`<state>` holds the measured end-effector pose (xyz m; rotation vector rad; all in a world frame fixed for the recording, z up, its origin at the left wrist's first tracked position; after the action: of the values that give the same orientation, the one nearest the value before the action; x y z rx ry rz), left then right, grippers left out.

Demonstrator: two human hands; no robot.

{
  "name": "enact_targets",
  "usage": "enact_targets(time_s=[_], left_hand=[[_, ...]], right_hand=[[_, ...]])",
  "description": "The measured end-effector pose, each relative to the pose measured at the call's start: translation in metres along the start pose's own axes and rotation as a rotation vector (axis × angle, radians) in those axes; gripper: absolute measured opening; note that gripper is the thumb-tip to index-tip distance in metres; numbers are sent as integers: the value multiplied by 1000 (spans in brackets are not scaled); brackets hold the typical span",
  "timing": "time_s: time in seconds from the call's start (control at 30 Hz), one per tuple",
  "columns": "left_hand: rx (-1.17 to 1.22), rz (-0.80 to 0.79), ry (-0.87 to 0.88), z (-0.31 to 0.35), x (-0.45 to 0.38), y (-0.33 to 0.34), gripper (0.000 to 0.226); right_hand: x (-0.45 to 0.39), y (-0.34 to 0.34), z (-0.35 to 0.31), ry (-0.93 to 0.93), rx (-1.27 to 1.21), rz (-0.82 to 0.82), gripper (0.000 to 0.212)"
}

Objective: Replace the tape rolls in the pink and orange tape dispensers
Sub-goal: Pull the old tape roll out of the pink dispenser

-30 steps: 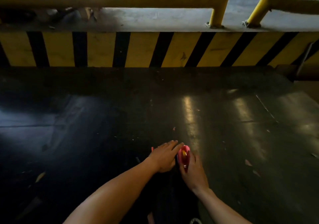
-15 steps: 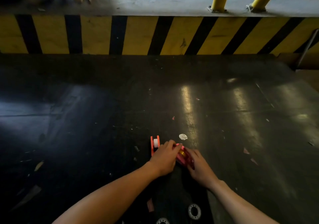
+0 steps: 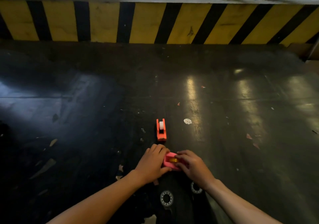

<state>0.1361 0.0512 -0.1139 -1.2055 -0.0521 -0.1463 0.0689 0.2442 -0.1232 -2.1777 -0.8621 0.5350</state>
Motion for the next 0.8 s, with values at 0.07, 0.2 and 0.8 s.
enact_targets(time_s=[0.07,0.2,0.8], left_hand=[[33,-8,-6,-4,6,-1,66],[29,-13,-29,-6,12,-2,67],[133,93,-73,-3,20,3,63]], right_hand=[[-1,2,-7,-9,26,0,23],[-1,5,-18,-95,192,34,17],[-6,-4,-25,177,-206,126,9]])
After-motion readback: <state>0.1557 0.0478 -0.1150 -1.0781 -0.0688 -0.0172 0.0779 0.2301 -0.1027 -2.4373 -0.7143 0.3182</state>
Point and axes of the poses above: each hand's wrist, its own x-axis away from the middle knuckle, its own y-axis out of the palm, z = x × y, the point moved 1 cm from there along -x, towards the middle knuckle, and after that the axes turned 1 degree about -y, right-handed, at the moved point
